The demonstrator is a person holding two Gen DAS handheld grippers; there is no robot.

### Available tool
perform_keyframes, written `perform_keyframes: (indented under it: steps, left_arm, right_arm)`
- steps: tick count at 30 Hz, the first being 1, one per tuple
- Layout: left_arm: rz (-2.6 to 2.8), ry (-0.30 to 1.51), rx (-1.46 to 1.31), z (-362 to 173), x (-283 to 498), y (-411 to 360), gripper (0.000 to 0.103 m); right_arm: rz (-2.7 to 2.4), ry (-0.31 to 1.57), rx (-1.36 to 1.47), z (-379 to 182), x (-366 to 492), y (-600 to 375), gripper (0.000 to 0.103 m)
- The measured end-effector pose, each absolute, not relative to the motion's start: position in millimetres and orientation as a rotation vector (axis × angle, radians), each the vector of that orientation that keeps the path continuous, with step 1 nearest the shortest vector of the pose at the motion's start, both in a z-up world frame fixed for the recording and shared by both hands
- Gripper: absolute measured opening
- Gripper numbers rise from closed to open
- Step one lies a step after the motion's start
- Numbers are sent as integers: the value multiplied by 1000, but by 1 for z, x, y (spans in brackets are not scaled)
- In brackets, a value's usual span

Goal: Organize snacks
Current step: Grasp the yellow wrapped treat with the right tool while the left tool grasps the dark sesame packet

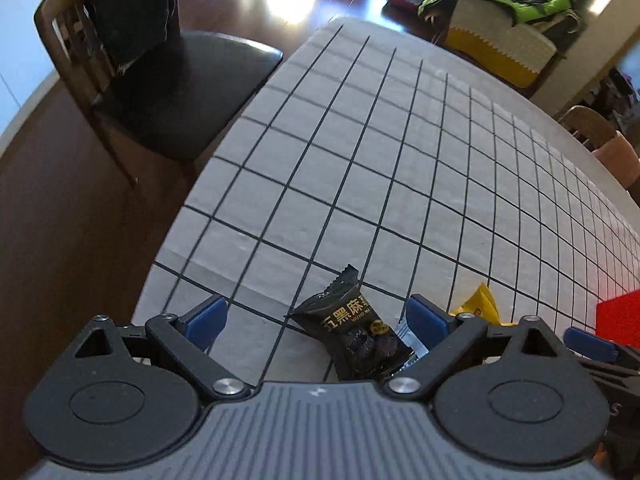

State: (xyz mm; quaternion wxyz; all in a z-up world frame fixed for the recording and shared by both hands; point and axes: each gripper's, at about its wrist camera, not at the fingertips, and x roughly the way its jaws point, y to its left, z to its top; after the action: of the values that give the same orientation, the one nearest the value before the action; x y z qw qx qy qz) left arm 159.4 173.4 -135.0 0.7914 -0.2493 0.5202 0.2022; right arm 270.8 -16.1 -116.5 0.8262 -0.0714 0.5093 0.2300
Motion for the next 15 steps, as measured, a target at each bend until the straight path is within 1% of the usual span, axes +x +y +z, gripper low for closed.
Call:
perform_keyframes:
  steps: [10,12,14,15]
  left_arm:
    - [467,1155,-548,-154,171,173,96]
    - [463,1160,-541,-157,172,171,92]
    - [452,1169,-542,-159,172,168,88]
    - [454,1174,-537,-160,173,167,85]
  right_arm:
    - [524,1093,-236,-136,283,11,78]
    - [533,1100,-239,-140,284,12,75]
    - [548,1107,-240,-142,285,13,68]
    - [557,1105,-240,-143,284,13,67]
